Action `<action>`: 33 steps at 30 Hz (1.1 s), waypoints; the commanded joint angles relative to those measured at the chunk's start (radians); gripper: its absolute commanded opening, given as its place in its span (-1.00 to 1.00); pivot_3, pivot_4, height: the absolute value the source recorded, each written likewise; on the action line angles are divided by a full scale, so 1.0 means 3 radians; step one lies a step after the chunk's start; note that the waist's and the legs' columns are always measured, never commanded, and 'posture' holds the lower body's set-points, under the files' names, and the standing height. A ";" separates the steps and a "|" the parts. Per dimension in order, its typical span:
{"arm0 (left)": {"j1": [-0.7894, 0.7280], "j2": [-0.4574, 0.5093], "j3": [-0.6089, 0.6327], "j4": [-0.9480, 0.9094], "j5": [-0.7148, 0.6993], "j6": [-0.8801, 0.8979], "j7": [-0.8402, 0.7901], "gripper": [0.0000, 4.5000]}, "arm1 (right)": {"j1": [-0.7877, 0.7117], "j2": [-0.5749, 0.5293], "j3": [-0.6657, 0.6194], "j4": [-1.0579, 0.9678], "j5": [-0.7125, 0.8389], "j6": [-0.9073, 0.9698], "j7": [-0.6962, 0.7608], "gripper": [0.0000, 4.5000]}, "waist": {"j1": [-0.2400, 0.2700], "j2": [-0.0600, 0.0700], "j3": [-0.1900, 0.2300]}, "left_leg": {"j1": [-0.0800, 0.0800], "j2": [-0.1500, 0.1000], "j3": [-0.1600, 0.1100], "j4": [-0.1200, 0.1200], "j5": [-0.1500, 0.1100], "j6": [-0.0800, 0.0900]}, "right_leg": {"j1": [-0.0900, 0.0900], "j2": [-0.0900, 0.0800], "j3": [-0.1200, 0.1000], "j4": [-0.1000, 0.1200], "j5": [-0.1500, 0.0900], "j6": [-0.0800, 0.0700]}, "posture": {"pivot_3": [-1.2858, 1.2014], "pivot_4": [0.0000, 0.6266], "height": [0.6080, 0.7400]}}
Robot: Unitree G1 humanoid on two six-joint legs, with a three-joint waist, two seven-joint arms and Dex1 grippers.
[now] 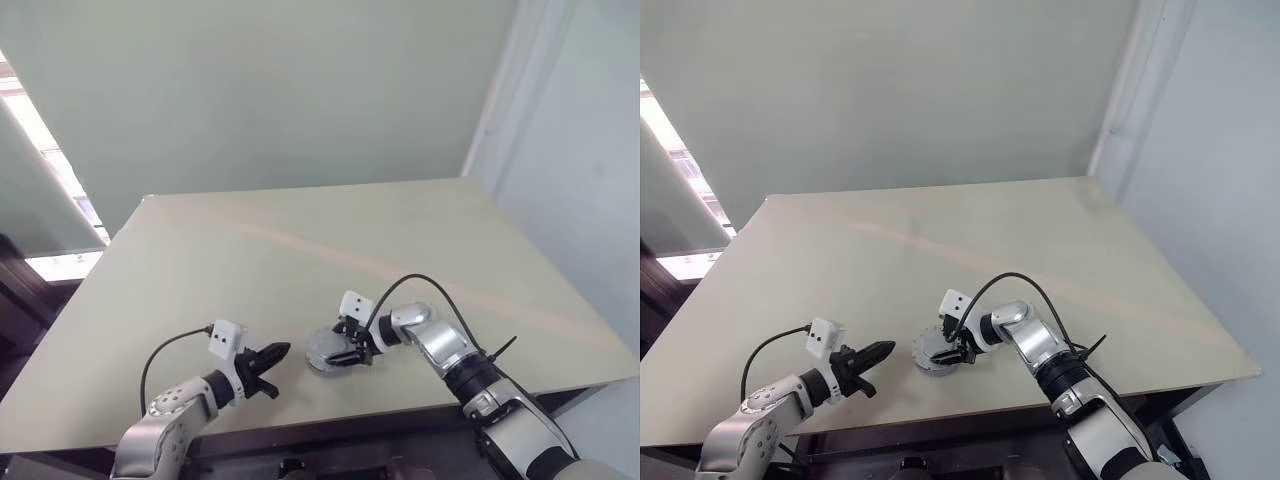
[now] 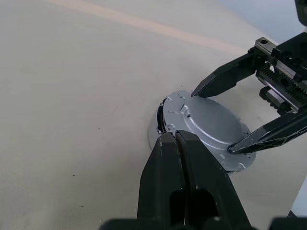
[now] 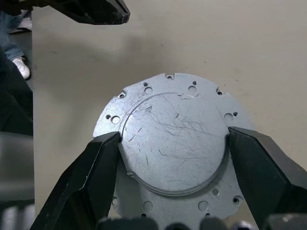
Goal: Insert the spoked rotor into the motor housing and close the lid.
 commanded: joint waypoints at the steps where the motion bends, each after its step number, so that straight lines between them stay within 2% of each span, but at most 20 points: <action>1: -0.0010 -0.0022 0.0012 -0.0055 0.0022 -0.0088 -0.0007 -1.00 | -0.0069 0.0012 0.0092 -0.0115 -0.0094 0.0186 -0.0084 0.47 | -0.0001 0.0000 0.0000 | 0.0000 0.0000 0.0000 0.0000 0.0000 0.0000 | 0.0000 0.0000 0.0000 0.0000 0.0000 0.0000 | 0.03 -1.00 1.00; 11: 0.0047 -0.0062 0.0000 -0.0073 0.0045 -0.0129 0.0009 -1.00 | -0.0072 0.0025 0.0238 -0.0228 -0.0226 0.0592 -0.0321 0.47 | -0.0001 0.0000 0.0000 | 0.0001 0.0000 0.0000 0.0001 0.0000 0.0000 | 0.0001 0.0000 0.0000 0.0000 0.0000 0.0000 | 0.03 -1.00 1.00; 33: 0.0057 -0.0127 -0.0029 -0.0089 0.0077 -0.0131 0.0028 -1.00 | -0.0006 -0.0066 0.0469 -0.0430 -0.0300 0.0902 -0.0430 0.47 | -0.0001 0.0000 -0.0001 | 0.0005 0.0001 0.0000 -0.0002 0.0000 -0.0001 | 0.0002 0.0000 -0.0002 -0.0001 -0.0001 -0.0001 | 0.03 -1.00 1.00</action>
